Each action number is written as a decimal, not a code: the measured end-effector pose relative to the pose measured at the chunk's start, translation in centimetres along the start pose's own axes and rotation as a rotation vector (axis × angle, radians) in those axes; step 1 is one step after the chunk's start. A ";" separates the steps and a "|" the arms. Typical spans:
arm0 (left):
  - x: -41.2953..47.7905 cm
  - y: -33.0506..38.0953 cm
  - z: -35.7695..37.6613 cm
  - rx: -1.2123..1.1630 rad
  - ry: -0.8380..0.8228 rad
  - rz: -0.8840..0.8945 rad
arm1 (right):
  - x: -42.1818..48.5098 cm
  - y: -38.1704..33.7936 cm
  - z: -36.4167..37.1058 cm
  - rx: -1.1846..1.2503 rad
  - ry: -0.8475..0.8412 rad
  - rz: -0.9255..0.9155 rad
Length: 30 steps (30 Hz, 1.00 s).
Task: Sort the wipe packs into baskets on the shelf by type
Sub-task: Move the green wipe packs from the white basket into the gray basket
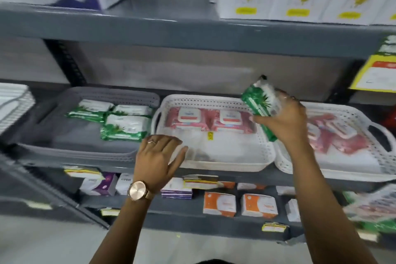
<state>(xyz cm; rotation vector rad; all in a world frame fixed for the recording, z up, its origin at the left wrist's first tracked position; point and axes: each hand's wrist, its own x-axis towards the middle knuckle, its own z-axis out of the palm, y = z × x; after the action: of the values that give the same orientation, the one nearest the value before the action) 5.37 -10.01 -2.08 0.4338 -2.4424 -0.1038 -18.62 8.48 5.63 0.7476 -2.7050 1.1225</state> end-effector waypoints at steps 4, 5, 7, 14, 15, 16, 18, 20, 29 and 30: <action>-1.7 -6.2 -3.4 0.115 0.023 -0.102 | -1.1 -10.8 7.4 0.057 -0.209 -0.229; -2.3 -7.8 -4.1 0.132 0.020 -0.132 | -1.5 -13.3 9.5 0.045 -0.257 -0.295; -3.4 -10.7 -5.2 0.150 0.018 -0.184 | -2.0 -17.9 13.5 -0.002 -0.374 -0.388; -6.8 -18.5 -7.2 0.126 -0.025 -0.281 | -3.8 -29.7 27.8 -0.277 -0.617 -0.661; -7.1 -19.1 -7.3 0.118 -0.025 -0.289 | -4.0 -30.4 29.0 -0.305 -0.642 -0.679; -7.6 -20.0 -7.6 0.118 -0.025 -0.306 | -4.3 -31.5 30.3 -0.321 -0.662 -0.698; -8.3 -21.0 -7.9 0.122 -0.043 -0.315 | -5.1 -32.7 32.3 -0.314 -0.693 -0.692; -8.6 -21.3 -8.1 0.123 -0.057 -0.317 | -5.8 -33.3 33.4 -0.306 -0.725 -0.678; -6.7 -19.8 -7.8 0.080 -0.048 -0.294 | -5.3 -32.0 31.9 -0.084 -0.683 -0.551; -6.4 -19.4 -7.7 0.070 -0.045 -0.286 | -5.1 -31.6 31.3 -0.039 -0.670 -0.536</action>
<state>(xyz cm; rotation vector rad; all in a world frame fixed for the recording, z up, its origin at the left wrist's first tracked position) 20.30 -25.85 -3.31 0.8188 -2.4189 -0.1511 3.54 -30.21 1.65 1.9829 -2.6674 0.7734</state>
